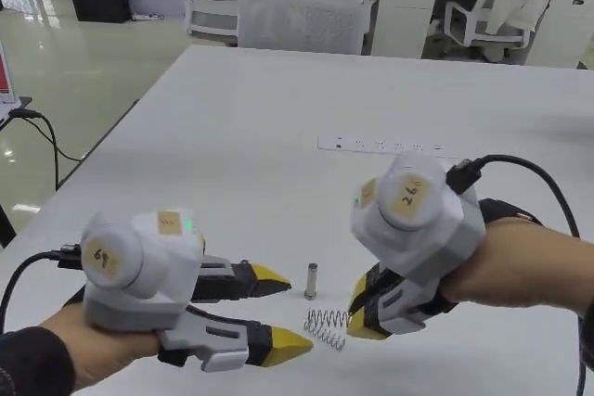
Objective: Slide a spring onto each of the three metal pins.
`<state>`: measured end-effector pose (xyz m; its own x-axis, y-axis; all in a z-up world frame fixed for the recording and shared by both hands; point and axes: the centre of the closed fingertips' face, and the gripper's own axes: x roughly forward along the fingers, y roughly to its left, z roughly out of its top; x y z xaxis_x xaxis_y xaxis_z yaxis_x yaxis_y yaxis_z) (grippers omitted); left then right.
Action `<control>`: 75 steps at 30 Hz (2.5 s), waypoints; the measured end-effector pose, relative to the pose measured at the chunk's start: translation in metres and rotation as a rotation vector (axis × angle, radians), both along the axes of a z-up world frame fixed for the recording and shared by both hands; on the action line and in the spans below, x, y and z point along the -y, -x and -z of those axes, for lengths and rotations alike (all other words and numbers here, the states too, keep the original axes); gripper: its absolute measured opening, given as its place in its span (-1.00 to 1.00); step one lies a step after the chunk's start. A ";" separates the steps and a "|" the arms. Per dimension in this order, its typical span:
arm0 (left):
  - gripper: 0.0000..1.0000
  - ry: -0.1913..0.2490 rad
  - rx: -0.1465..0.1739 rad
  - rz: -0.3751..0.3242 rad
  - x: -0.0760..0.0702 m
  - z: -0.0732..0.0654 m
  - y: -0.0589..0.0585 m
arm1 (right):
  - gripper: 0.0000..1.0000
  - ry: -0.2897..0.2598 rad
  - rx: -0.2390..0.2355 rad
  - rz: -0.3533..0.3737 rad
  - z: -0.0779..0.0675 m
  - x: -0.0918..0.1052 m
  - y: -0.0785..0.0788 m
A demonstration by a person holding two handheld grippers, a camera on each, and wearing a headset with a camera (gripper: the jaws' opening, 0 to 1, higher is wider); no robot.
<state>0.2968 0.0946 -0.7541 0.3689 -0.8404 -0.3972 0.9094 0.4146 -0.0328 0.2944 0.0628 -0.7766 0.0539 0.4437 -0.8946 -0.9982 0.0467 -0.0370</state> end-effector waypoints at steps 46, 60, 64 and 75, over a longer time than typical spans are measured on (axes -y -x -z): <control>-0.95 -0.075 0.080 0.117 0.010 0.010 0.012 | -0.79 0.004 -0.016 -0.106 0.003 -0.010 0.017; -0.95 -0.074 0.075 0.114 0.010 0.012 0.012 | -0.85 -0.037 0.000 -0.088 -0.012 -0.016 0.015; -0.95 -0.076 0.071 0.113 0.010 0.014 0.012 | -0.85 -0.058 0.008 -0.096 -0.018 -0.021 0.017; -0.95 -0.070 0.074 0.125 0.013 0.012 0.015 | -0.85 -0.112 0.018 -0.124 -0.035 -0.042 0.026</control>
